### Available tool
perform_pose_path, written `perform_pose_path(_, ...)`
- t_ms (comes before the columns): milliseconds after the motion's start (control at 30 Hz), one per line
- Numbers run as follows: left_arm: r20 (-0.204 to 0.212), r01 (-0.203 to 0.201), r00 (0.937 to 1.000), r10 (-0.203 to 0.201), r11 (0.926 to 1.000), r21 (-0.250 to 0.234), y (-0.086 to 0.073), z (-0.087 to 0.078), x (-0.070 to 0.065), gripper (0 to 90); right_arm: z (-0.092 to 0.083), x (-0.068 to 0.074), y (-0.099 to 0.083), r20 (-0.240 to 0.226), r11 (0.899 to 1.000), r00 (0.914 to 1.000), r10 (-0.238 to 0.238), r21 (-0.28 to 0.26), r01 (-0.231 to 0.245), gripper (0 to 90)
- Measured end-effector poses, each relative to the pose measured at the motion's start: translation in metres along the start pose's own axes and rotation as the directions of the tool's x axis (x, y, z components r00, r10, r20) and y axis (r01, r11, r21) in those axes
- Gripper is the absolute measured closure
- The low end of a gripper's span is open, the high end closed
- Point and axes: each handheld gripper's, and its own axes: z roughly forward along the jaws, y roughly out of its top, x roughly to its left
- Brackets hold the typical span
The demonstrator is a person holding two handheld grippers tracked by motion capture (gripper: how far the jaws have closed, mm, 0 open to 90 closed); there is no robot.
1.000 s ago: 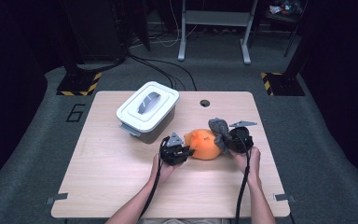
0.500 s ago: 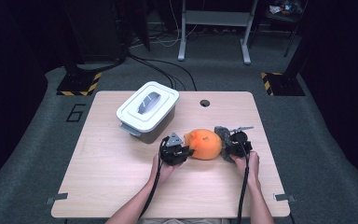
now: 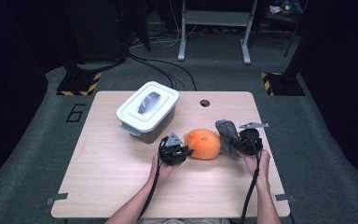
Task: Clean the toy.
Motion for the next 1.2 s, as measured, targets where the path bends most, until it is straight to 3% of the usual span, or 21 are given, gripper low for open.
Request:
perform_pose_path(300,0.001,-0.002,1.0000,0.002,1.0000,0.002,0.000,0.000,0.000,75.1,-0.030,0.026,0.019,-0.099,0.993,0.9935,-0.056,-0.105,0.045,75.4)
perform_pose_path(400,0.000,-0.003,1.0000,0.003,1.0000,0.003,0.000,0.000,0.000,75.0,-0.029,0.033,0.023,-0.107,0.993,0.9915,-0.074,-0.102,0.063,75.4)
perform_pose_path(533,0.000,-0.001,1.0000,0.001,1.0000,0.000,0.000,0.000,0.000,74.7,-0.009,0.044,0.025,-0.122,0.995,0.9880,-0.095,-0.046,0.090,75.4)
perform_pose_path(667,0.004,-0.003,1.0000,0.003,1.0000,-0.008,0.000,0.000,0.001,72.5,0.004,0.044,0.022,-0.105,0.995,0.9897,-0.097,-0.021,0.095,75.4)
perform_pose_path(767,0.003,-0.005,1.0000,0.005,0.9999,-0.015,0.000,0.000,0.000,68.0,0.007,0.040,0.022,-0.111,0.997,0.9913,-0.071,-0.022,0.069,75.4)
perform_pose_path(867,0.001,-0.009,1.0000,0.009,0.9997,-0.024,0.000,0.000,0.000,63.8,0.009,0.037,0.022,-0.106,0.997,0.9910,-0.081,-0.023,0.079,75.4)
perform_pose_path(1000,-0.001,-0.010,0.9999,0.010,0.9998,-0.017,0.000,0.000,-0.001,50.3,0.010,0.036,0.022,-0.101,0.997,0.9921,-0.076,-0.018,0.074,75.4)
perform_pose_path(1200,-0.028,-0.044,0.9986,0.044,0.9990,0.004,-0.001,0.003,-0.005,39.2,0.015,0.033,0.024,-0.093,0.998,0.9934,-0.067,-0.023,0.065,75.4)
